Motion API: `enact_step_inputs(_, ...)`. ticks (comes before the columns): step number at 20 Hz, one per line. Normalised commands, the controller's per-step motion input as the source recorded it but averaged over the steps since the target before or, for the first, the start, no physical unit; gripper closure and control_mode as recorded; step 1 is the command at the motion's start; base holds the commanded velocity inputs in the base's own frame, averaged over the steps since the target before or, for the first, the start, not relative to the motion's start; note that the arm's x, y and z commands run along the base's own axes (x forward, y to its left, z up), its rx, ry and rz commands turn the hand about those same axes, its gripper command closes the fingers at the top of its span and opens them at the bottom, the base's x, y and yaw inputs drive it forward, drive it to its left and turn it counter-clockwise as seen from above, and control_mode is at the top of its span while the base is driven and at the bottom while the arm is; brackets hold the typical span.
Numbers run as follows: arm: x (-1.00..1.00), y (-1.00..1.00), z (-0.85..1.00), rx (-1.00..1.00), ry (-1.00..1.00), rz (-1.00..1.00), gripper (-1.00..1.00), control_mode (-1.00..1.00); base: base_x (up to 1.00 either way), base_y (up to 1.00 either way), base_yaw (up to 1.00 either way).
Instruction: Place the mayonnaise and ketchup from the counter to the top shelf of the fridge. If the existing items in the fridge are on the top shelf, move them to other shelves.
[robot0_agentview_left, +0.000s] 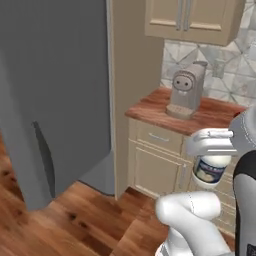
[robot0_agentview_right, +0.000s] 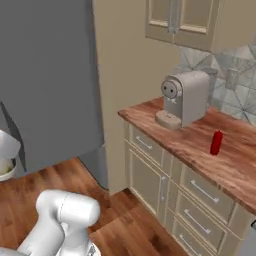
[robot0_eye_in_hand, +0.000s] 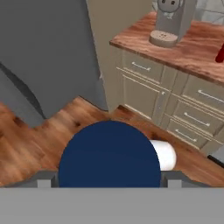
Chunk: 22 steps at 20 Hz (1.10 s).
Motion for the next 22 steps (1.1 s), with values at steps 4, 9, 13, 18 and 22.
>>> enact_step_inputs(4,0.00,0.00,0.00,0.00,0.00,0.00,1.00,1.00,-0.07,0.61,0.95)
enact_step_inputs(9,0.00,0.00,0.00,0.00,0.00,0.00,1.00,1.00,-0.15,0.97,0.83)
enact_step_inputs(13,0.00,0.00,0.00,0.00,0.00,0.00,1.00,1.00,0.04,1.00,0.63)
enact_step_inputs(18,0.00,0.00,0.00,0.00,0.00,0.00,1.00,1.00,0.74,0.93,0.41)
enact_step_inputs(22,0.00,0.00,0.00,0.00,0.00,0.00,1.00,1.00,1.00,0.21,0.08)
